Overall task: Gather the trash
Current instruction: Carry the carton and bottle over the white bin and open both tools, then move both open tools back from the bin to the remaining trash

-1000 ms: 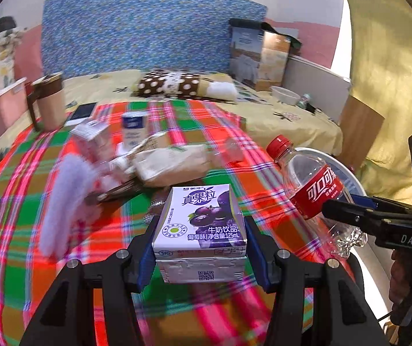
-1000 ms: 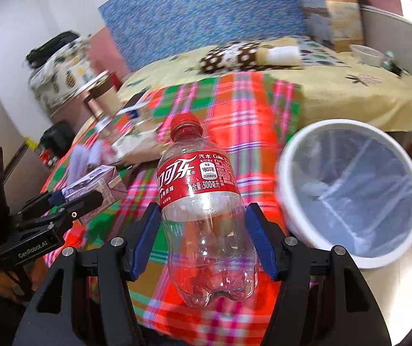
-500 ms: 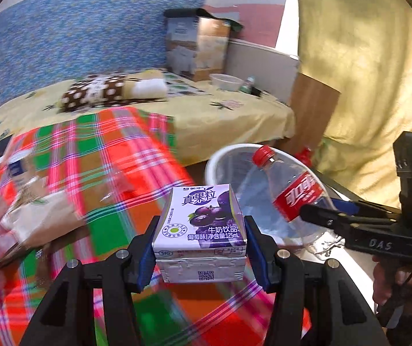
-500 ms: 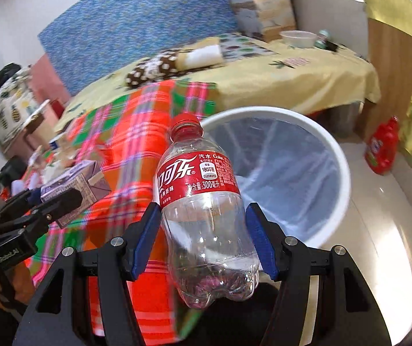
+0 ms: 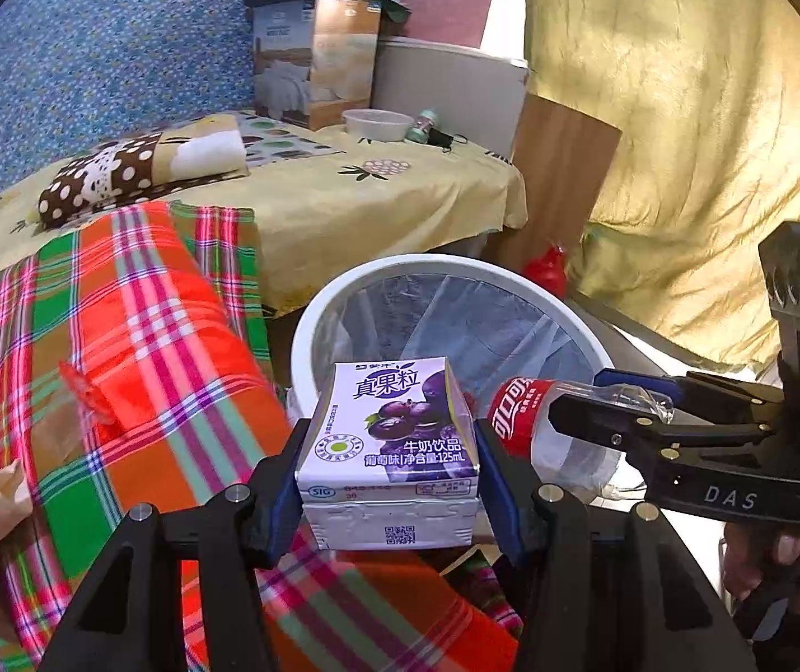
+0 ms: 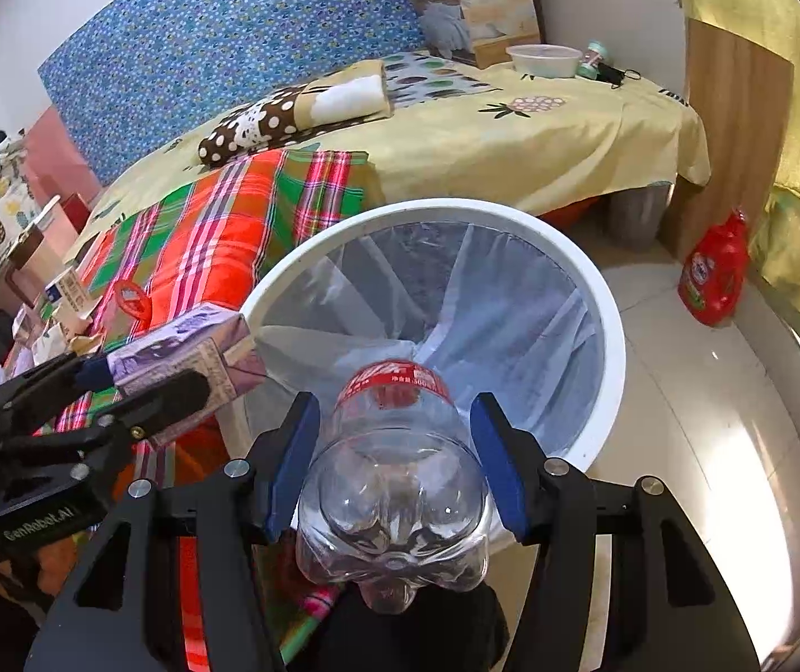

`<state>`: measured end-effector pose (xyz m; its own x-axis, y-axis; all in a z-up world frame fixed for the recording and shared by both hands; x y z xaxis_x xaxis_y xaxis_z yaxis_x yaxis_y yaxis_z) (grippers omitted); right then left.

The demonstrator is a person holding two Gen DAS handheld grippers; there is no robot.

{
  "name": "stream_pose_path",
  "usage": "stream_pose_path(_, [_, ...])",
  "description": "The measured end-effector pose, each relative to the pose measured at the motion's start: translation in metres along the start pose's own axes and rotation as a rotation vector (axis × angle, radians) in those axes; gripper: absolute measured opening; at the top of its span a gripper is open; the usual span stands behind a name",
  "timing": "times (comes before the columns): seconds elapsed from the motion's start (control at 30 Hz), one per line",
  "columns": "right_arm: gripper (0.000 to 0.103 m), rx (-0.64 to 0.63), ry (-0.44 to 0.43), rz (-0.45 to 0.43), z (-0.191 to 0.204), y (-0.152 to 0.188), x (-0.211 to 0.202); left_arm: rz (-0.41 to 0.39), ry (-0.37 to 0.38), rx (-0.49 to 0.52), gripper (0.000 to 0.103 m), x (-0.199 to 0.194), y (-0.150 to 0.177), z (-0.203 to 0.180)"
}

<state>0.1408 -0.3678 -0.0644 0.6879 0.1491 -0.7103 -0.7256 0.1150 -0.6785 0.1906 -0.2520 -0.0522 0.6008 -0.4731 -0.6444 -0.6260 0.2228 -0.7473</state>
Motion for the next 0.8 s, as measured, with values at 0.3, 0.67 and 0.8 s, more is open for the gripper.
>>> stream_pose_path(0.3, [0.058, 0.035, -0.017, -0.068, -0.006, -0.007, -0.012, -0.013, -0.001, 0.017, 0.057, 0.004, -0.003, -0.004])
stream_pose_path(0.67, [0.058, 0.039, -0.04, -0.092, 0.005, -0.004, -0.018, -0.052, -0.006, -0.024, 0.064, -0.016, -0.002, 0.004])
stream_pose_path(0.8, [0.058, 0.022, -0.052, -0.106, 0.015, -0.003, -0.023, -0.058, -0.031, -0.05, 0.064, -0.029, 0.004, 0.013])
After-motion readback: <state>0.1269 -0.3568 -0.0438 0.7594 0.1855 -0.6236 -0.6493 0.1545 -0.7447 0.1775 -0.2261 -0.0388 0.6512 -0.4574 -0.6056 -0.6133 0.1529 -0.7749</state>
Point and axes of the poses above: each gripper's, at about its wrist camera, not at the fingertips, and x roughly the way its jaws point, z to its left, y to its underside, the point moved 5 cm from there along x, roughly the way its jaws point, and after that the axes turned 4 degrees about -z, right-handed, at the moved point
